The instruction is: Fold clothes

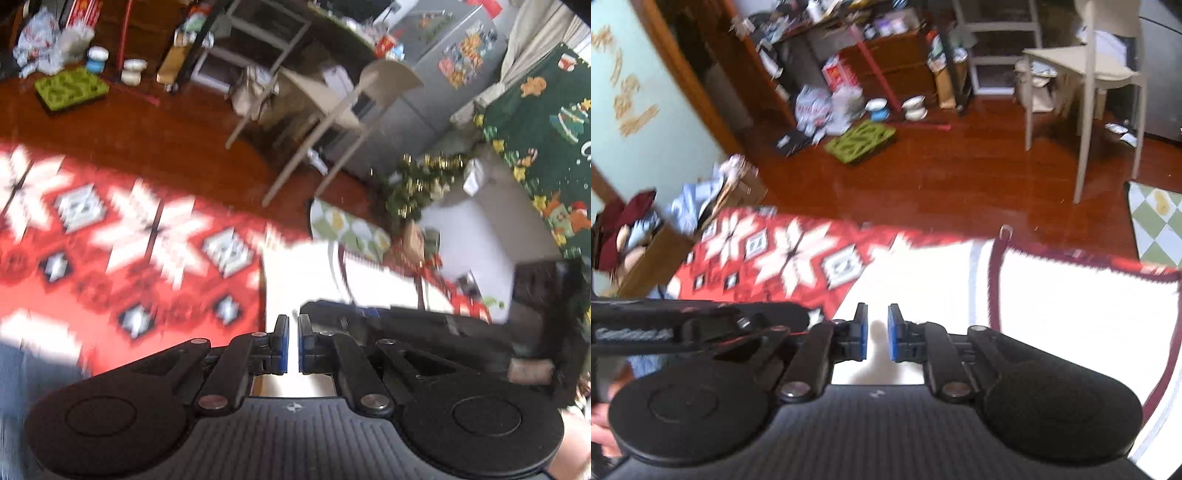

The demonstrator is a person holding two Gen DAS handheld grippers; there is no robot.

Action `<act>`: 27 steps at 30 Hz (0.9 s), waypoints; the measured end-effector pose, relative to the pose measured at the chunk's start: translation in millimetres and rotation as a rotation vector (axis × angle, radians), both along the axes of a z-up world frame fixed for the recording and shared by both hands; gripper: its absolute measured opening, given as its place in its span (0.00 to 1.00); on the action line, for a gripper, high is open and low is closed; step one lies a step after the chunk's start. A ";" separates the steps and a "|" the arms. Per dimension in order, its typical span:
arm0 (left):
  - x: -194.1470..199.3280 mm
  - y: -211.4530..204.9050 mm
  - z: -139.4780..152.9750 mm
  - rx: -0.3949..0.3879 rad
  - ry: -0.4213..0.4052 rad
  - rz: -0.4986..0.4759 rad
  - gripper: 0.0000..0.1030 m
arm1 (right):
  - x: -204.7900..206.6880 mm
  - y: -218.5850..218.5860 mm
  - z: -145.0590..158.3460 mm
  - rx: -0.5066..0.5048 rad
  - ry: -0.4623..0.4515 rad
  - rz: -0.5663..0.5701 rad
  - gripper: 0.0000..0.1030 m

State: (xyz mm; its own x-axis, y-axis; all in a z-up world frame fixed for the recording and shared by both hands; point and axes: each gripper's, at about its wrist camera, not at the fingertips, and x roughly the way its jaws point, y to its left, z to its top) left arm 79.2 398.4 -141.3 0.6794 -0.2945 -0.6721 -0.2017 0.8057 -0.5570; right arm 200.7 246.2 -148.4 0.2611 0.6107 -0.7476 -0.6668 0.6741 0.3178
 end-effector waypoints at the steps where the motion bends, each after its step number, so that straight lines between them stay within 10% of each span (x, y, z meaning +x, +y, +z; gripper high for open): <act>1: -5.5 -3.5 -3.3 -0.010 0.013 -0.014 0.03 | -3.1 1.4 -3.9 -0.011 0.005 0.004 0.10; 18: -34.5 -9.3 -21.2 0.066 0.061 -0.089 0.02 | 25.4 31.8 -5.8 -0.002 -0.122 -0.080 0.11; 27: -21.7 -16.3 -4.6 0.112 0.024 -0.091 0.02 | 9.1 -105.7 33.5 -0.087 -0.164 -0.065 0.16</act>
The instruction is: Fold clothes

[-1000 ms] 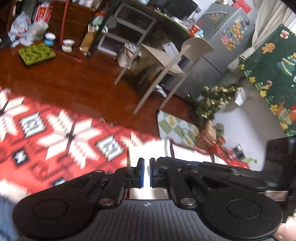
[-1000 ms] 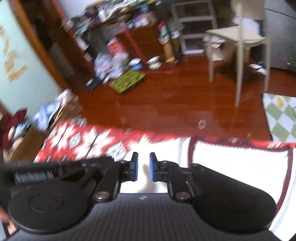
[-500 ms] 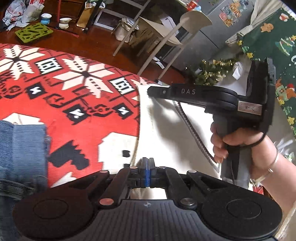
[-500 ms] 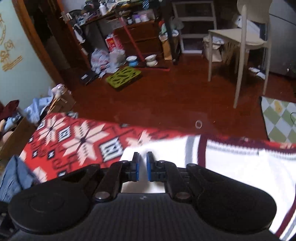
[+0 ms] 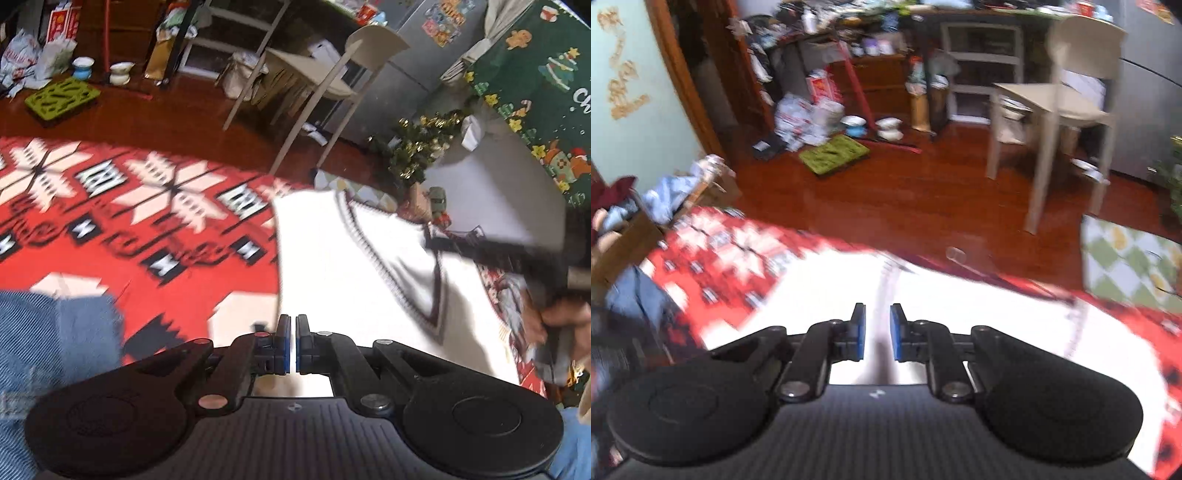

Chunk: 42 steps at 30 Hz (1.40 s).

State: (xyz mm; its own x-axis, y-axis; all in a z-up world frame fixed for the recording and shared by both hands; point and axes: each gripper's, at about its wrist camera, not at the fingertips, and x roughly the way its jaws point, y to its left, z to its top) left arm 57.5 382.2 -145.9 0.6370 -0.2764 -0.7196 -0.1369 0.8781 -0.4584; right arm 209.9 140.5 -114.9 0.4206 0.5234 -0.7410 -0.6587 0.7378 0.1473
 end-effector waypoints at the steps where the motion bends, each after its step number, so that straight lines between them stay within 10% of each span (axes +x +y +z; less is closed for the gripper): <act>1: 2.9 -3.0 0.3 0.000 -0.002 -0.003 0.02 | -1.2 -19.7 0.2 -0.014 0.000 -0.020 0.16; 11: 20.9 -35.6 -11.6 0.066 0.026 -0.033 0.02 | 22.2 -148.8 -42.0 -0.116 -0.006 -0.228 0.13; 42: 21.8 -34.4 -14.1 0.059 0.017 -0.008 0.03 | 122.1 -100.7 -63.6 -0.051 -0.046 -0.445 0.09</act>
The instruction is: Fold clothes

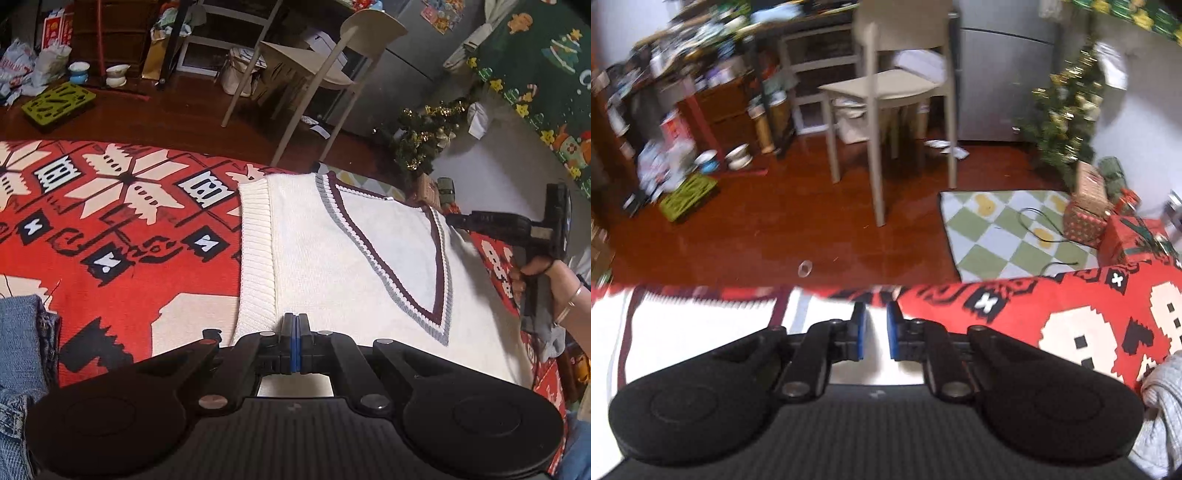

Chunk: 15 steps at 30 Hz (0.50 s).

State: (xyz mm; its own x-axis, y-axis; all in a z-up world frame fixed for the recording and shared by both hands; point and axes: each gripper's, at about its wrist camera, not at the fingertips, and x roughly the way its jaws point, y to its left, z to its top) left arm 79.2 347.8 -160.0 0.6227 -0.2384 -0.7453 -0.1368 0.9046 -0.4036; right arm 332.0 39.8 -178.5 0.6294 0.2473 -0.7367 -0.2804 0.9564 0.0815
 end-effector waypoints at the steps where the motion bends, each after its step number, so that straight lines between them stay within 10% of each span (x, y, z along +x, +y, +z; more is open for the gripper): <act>1: 0.2 -0.2 0.1 0.001 0.001 0.000 0.03 | 2.0 3.0 0.7 -0.011 0.001 -0.017 0.11; 15: 1.2 -3.6 1.5 0.027 0.001 -0.010 0.03 | -117.6 -54.5 11.4 0.032 0.113 0.189 0.15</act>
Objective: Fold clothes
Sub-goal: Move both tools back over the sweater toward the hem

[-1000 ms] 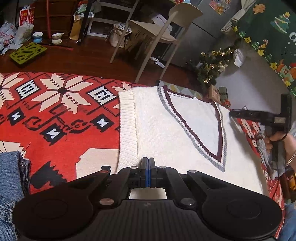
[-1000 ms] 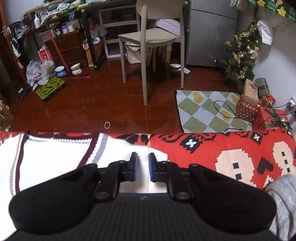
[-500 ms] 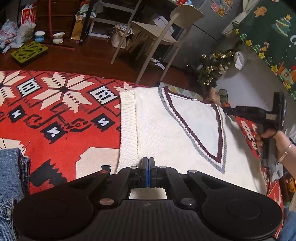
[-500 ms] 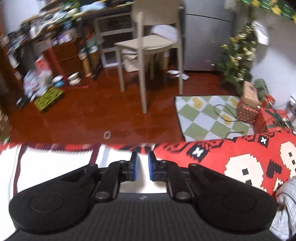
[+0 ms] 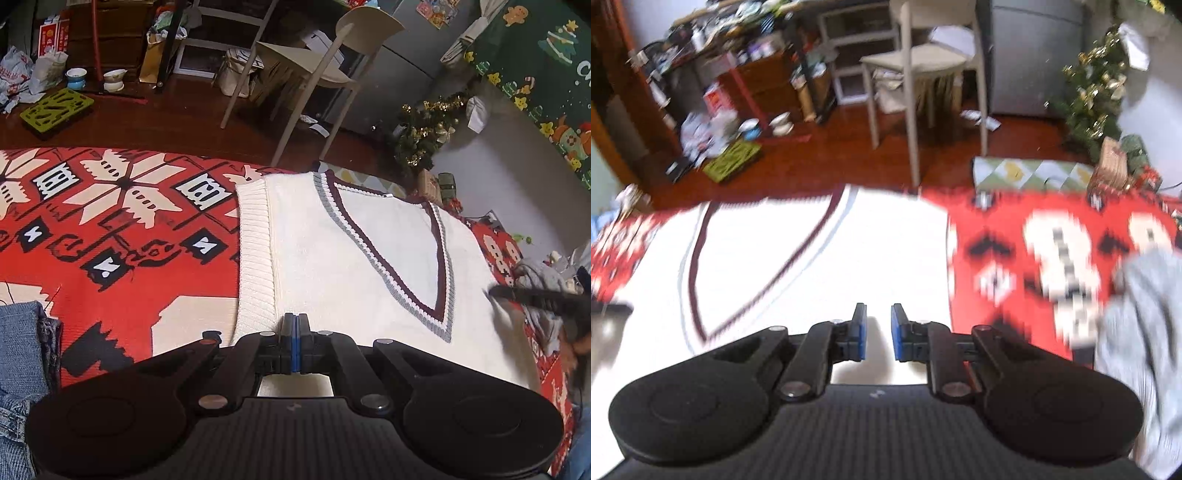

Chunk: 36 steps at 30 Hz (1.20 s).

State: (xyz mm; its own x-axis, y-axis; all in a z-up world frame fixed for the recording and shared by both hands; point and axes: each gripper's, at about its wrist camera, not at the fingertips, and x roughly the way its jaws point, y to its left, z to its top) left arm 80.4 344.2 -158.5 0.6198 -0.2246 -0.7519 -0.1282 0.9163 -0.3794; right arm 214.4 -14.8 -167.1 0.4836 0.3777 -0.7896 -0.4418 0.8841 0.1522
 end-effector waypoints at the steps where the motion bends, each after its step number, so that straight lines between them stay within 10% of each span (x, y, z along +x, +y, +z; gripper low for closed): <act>1: 0.1 -1.1 0.5 0.008 0.000 0.000 0.03 | -8.0 -4.1 -1.3 -0.004 -0.013 0.020 0.14; 11: -20.1 -17.8 25.9 0.140 0.002 -0.040 0.04 | -40.6 -63.3 15.5 -0.032 -0.049 -0.010 0.11; 18: -60.3 -41.6 25.6 0.019 0.027 -0.081 0.04 | -65.6 -75.0 14.1 -0.024 -0.016 0.018 0.11; 36: -196.5 -67.4 22.7 0.020 0.077 -0.050 0.05 | -201.0 -117.5 37.6 -0.023 0.041 0.056 0.21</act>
State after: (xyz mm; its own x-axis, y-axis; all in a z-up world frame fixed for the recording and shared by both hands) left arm -116.0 276.8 -135.8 0.5480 -0.2387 -0.8017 -0.1102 0.9295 -0.3520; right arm 13.4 -132.3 -129.5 0.4290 0.3849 -0.8172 -0.4842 0.8617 0.1516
